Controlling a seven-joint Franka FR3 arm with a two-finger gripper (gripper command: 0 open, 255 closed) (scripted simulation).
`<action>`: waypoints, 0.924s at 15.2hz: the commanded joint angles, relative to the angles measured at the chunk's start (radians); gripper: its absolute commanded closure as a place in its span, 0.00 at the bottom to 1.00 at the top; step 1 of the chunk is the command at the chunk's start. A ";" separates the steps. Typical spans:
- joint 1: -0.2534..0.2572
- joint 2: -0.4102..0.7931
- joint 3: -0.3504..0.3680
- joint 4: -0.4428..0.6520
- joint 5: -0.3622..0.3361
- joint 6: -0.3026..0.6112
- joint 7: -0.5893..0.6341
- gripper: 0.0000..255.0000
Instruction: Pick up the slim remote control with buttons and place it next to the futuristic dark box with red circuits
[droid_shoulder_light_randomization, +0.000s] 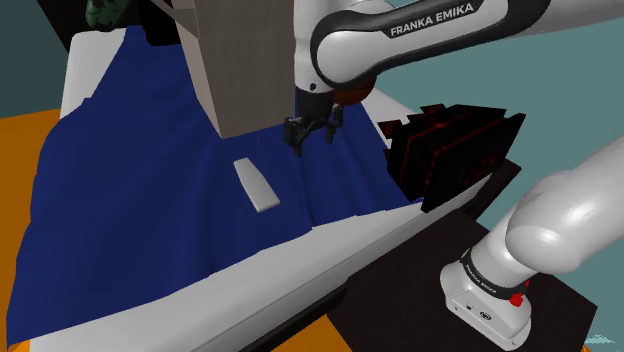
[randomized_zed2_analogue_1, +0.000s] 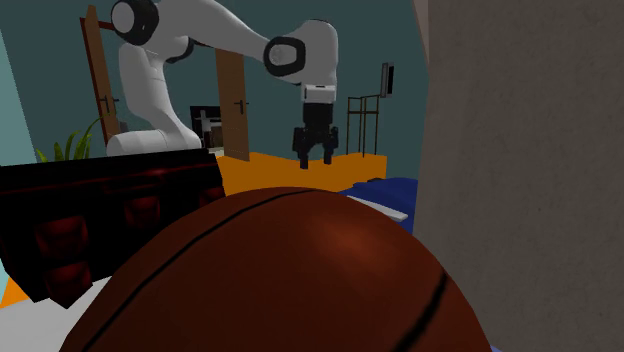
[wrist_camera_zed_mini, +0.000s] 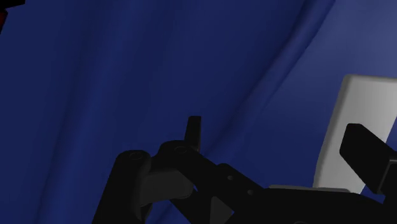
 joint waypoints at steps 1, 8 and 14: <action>0.002 0.076 0.020 0.040 -0.027 0.035 0.044 0.00; 0.052 0.358 0.057 0.244 -0.158 0.092 0.215 0.00; 0.129 0.575 0.041 0.448 -0.253 0.088 0.316 0.00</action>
